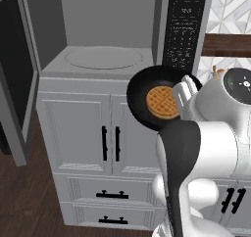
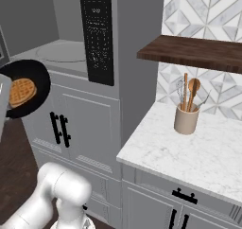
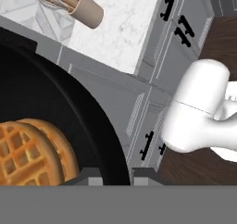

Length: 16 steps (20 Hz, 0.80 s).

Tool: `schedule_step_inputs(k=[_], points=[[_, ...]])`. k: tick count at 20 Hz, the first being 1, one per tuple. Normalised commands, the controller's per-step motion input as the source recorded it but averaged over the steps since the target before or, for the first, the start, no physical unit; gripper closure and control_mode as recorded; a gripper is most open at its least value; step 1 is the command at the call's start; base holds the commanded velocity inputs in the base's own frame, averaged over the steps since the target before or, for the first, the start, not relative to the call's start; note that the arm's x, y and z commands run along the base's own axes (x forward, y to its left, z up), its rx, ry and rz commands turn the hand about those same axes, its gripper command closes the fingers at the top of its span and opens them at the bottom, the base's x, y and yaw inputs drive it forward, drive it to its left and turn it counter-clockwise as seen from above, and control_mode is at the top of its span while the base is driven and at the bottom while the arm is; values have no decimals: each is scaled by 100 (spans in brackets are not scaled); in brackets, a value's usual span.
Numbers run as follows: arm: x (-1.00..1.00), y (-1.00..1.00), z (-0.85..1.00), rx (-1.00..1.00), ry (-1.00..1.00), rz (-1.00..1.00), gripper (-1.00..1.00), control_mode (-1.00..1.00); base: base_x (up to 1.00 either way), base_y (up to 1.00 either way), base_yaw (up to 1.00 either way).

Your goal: Open the microwave, place the bowl with waffle inside the microwave, then close the microwave door and turn it on.

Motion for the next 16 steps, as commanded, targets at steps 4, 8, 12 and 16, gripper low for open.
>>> schedule_step_inputs(k=[4, 8, 12, 16], points=[[45, 33, 7, 0, -24, -12, 100, -100, 0, 0, 0], [51, -4, 8, 1, -7, -1, 100, -100, 0, 0, 0], [47, -2, 34, 0, 12, 2, 100, -100, 0, 0, 0], [41, 0, 52, -1, 18, 2, 100, -100, 0, 0, 0]])
